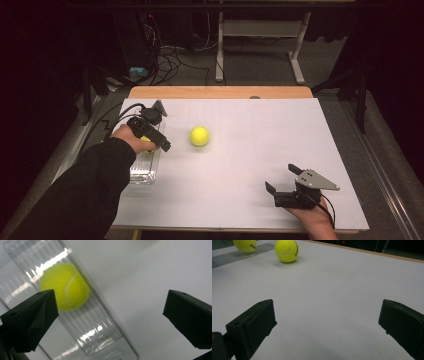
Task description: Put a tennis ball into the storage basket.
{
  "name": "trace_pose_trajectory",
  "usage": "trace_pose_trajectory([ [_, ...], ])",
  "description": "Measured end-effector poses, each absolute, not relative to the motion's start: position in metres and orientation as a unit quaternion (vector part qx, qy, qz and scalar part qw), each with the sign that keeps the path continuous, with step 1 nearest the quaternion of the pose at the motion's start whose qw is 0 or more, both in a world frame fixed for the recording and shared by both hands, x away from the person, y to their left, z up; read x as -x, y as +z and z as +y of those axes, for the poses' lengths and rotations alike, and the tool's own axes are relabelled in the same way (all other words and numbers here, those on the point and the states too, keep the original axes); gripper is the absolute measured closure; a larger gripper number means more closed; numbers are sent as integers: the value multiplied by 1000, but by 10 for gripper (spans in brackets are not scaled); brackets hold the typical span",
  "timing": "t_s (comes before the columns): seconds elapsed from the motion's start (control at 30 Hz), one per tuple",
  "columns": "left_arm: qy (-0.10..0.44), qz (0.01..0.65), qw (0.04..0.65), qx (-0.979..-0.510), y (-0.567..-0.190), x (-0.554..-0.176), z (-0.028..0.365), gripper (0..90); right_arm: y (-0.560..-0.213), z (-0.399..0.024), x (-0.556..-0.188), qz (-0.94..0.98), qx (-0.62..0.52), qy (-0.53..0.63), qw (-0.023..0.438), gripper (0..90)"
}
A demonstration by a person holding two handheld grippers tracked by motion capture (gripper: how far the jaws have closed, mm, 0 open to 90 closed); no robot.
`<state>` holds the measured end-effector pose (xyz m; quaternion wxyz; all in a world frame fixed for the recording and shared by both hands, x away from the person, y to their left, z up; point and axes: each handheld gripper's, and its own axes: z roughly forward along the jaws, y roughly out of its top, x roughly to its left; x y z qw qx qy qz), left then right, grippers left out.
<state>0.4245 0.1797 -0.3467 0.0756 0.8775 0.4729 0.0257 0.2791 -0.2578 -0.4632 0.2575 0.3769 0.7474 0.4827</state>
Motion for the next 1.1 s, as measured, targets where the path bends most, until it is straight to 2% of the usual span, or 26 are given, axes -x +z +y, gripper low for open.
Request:
trace_pose_trajectory([
  [0.77,5,391,122,-912,-360,-369,113,5,-463,-257,-279,747,-376,485,257,9],
  [1.1,4,398,119,-910,-363,-367,117,5,-462,-253,-280,747,-375,487,255,4],
])
